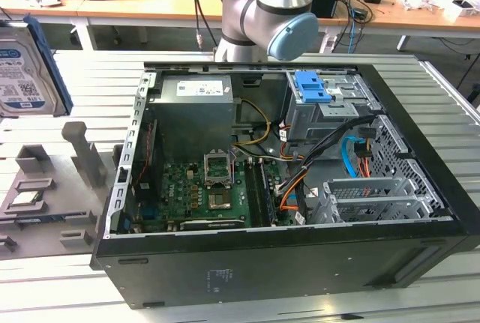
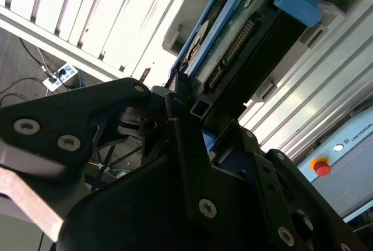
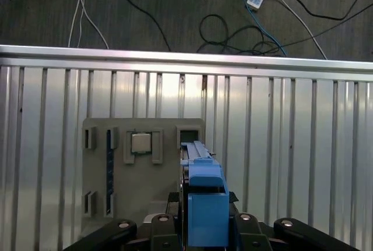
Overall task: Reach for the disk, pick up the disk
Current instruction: 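Pick up the disk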
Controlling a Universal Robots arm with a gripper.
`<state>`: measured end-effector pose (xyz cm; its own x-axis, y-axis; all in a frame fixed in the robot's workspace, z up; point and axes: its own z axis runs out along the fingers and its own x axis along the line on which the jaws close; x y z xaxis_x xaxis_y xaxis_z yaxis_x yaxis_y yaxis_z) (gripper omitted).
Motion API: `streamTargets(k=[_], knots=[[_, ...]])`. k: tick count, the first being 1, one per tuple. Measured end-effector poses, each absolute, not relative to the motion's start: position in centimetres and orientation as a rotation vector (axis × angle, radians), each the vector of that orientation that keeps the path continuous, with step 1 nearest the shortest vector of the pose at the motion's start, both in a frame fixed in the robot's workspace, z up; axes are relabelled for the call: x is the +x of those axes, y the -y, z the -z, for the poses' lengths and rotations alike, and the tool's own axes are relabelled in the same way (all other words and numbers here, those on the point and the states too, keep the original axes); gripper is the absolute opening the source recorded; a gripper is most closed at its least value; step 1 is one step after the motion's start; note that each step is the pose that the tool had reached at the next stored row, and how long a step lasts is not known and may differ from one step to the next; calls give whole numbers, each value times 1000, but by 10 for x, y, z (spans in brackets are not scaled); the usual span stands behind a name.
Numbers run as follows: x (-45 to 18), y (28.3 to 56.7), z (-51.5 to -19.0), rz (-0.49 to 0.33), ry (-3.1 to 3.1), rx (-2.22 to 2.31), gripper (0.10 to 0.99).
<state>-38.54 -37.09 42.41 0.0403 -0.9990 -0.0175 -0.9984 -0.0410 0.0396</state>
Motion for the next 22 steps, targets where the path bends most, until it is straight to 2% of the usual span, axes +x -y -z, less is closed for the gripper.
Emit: streamTargets(k=[22], knots=[[-382,371,-448,65,2165,2255,369]])
